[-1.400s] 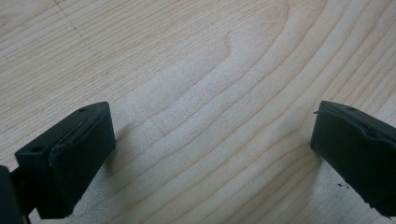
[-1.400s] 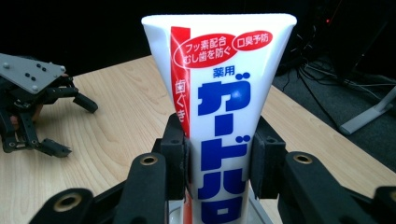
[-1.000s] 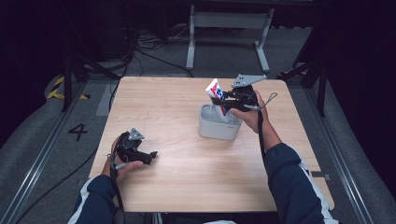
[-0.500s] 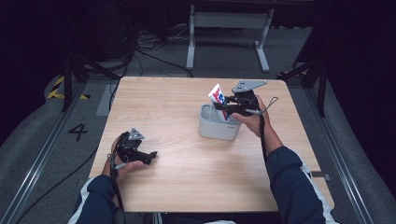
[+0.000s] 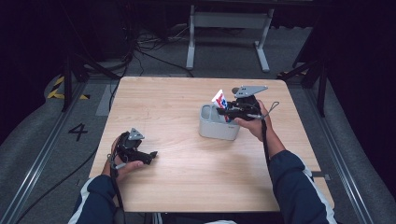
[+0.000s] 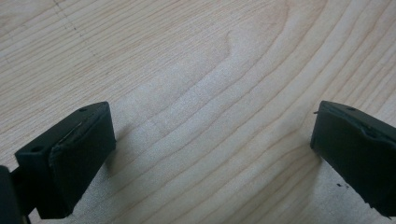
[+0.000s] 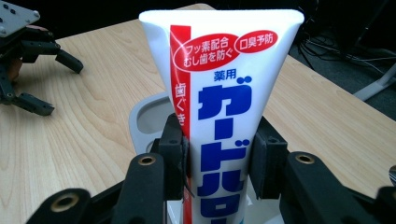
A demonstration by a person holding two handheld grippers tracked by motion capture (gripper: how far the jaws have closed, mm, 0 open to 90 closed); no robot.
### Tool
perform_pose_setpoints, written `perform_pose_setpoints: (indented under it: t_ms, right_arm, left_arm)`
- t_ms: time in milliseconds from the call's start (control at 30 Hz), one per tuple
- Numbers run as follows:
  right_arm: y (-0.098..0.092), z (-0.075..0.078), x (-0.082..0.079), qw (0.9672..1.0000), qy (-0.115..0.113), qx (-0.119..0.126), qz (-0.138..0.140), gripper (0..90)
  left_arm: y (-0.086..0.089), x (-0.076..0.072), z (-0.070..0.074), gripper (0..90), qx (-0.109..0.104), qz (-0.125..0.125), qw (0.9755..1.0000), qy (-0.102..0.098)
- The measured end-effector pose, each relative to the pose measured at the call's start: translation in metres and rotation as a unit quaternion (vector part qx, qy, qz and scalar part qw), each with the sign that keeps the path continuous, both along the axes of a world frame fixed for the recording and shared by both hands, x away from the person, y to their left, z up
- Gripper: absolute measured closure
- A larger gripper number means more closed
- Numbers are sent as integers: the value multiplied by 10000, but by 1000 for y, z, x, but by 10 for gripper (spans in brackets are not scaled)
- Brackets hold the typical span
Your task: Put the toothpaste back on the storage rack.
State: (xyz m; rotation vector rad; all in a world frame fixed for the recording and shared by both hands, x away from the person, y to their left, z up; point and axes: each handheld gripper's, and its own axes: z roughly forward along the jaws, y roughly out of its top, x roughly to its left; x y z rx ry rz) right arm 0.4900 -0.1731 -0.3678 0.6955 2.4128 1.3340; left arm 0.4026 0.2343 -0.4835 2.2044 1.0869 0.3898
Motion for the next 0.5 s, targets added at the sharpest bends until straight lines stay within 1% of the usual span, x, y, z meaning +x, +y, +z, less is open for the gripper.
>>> perform_pose_setpoints:
  t_ms: [100, 200, 500]
  right_arm:
    - [-1, -2, -1, 10000, 5, -23, -25, 638]
    - [-2, -5, -1, 9999, 10, -98, -33, 637]
    - [-6, -11, -2, 9997, 136, -187, -39, 630]
  left_arm:
    - [0, 0, 0, 2, 0, 2, 10000, 0]
    - [0, 0, 0, 2, 0, 1, 10000, -1]
    - [0, 0, 0, 2, 1, 0, 10000, -1]
